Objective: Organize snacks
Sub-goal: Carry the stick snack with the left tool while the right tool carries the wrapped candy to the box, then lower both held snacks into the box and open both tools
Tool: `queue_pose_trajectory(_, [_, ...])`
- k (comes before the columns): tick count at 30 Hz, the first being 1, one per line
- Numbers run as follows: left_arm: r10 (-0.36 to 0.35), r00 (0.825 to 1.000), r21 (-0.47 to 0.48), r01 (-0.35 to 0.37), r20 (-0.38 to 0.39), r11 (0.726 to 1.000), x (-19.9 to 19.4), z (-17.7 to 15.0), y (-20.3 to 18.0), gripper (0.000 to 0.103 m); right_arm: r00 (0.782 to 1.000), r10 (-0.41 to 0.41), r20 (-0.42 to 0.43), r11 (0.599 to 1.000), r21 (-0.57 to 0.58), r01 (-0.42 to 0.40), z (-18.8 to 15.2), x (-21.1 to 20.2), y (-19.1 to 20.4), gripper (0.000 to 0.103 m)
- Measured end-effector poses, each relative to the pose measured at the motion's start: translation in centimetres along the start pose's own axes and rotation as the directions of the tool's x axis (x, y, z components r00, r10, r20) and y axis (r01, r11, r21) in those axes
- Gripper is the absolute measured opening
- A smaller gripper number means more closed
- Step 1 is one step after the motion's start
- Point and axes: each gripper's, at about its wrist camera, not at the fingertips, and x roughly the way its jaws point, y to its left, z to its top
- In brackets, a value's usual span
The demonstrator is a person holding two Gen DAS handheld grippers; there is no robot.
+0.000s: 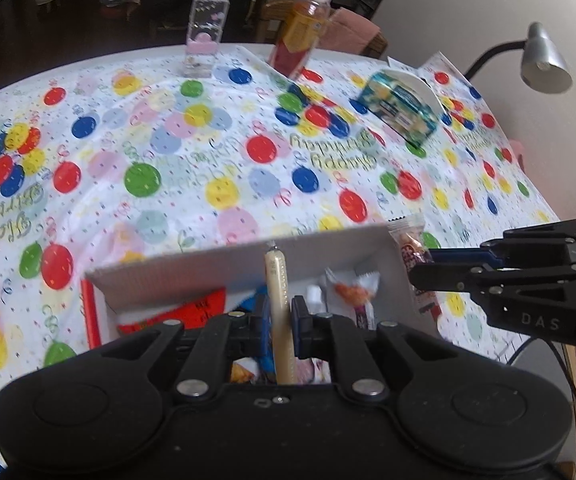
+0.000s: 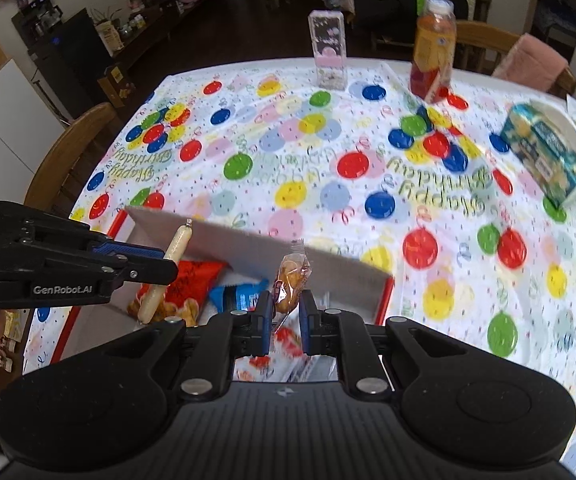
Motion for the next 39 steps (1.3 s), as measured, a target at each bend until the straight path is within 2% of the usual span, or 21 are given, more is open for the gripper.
queue_pose_trajectory(12, [-0.003, 0.996, 0.030, 0.006, -0.084, 1.000, 2.3, -4.0, 0.1, 0.009, 0.997, -0.006, -0.073, 0.998, 0.056, 0.010, -4.7, 2.8, 0.2, 0.013])
queue_pose_trajectory(22, [0.011, 0.995, 0.061, -0.005, -0.102, 0.998, 3.6, -5.7, -0.4, 0.009, 0.993, -0.041, -0.110, 0.998, 0.042, 0.046, -7.5, 5.1, 1.2, 0.013])
queue_pose_trajectory(30, [0.025, 0.994, 0.087, -0.016, -0.106, 0.996, 4.1, -6.5, -0.5, 0.009, 0.992, -0.062, -0.111, 0.998, 0.009, 0.063, -8.4, 5.4, 2.5, 0.013])
queue_pose_trajectory(39, [0.038, 0.993, 0.113, -0.025, -0.109, 0.993, 4.6, -7.1, -0.3, 0.009, 0.992, -0.069, -0.108, 0.997, 0.038, 0.073, -8.9, 5.7, 2.6, 0.014])
